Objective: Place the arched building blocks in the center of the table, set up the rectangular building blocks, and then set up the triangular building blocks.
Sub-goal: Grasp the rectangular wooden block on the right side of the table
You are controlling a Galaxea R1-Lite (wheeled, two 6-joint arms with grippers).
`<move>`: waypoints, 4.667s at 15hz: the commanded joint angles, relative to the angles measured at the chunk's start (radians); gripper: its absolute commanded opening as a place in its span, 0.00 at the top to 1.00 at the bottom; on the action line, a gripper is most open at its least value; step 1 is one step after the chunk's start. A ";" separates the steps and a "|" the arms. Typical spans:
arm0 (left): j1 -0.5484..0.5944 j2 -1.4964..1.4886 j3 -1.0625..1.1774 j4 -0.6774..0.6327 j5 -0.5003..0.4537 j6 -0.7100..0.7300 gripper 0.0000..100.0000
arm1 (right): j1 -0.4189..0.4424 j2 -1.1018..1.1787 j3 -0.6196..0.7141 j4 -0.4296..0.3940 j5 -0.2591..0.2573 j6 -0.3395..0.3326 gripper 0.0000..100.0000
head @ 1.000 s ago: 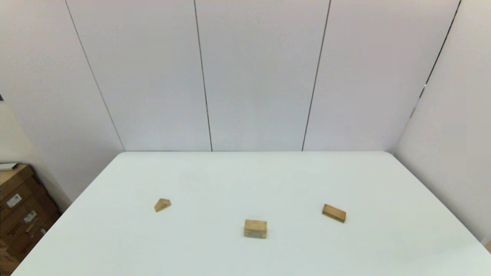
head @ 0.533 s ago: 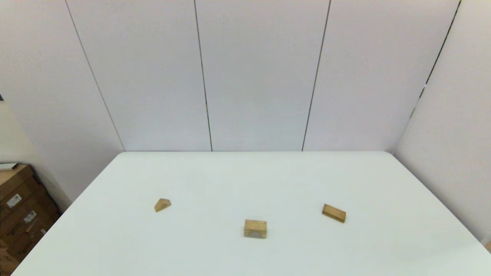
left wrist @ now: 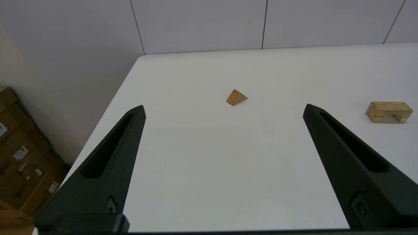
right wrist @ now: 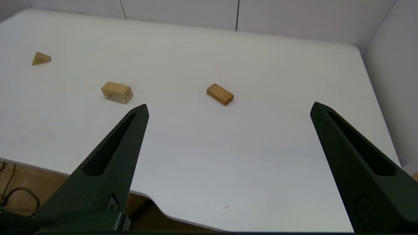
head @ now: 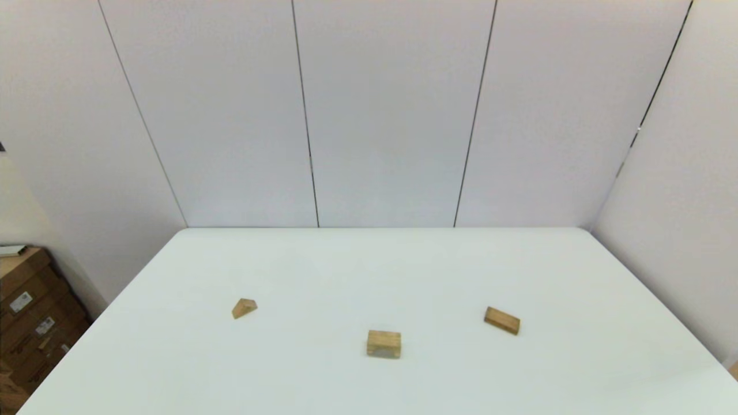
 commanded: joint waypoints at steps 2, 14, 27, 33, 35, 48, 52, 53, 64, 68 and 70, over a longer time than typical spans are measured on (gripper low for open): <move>0.000 0.001 0.000 0.000 0.000 0.000 0.00 | -0.001 0.523 -0.192 -0.003 0.007 0.027 0.00; 0.000 0.001 0.000 0.000 0.000 0.000 0.00 | 0.003 1.135 -0.463 -0.061 0.011 0.055 0.00; 0.000 0.001 0.000 0.000 0.000 0.000 0.00 | 0.075 1.511 -0.555 -0.062 0.011 -0.119 0.00; 0.000 0.001 0.000 0.000 0.000 0.000 0.00 | 0.092 1.609 -0.583 -0.061 0.011 -0.264 0.00; 0.000 0.001 0.000 0.000 0.000 0.000 0.00 | 0.111 1.628 -0.592 -0.058 0.011 -0.326 0.00; 0.000 0.001 0.000 0.000 0.000 0.000 0.00 | 0.155 1.784 -0.755 -0.043 0.005 -0.556 0.00; 0.000 0.001 0.000 0.000 0.000 0.000 0.00 | 0.157 1.797 -0.805 0.037 0.004 -0.669 0.00; 0.000 0.001 0.000 0.000 0.000 0.000 0.00 | 0.157 1.801 -0.822 0.065 0.004 -0.688 0.00; 0.000 0.001 0.000 0.000 0.000 0.000 0.00 | 0.160 1.876 -0.949 0.200 -0.047 -0.757 0.00; 0.000 0.001 0.000 0.000 0.000 0.000 0.00 | 0.172 1.905 -0.983 0.201 -0.058 -0.758 0.00; 0.000 0.001 0.000 0.000 0.000 0.000 0.00 | 0.175 1.916 -0.991 0.201 -0.058 -0.760 0.00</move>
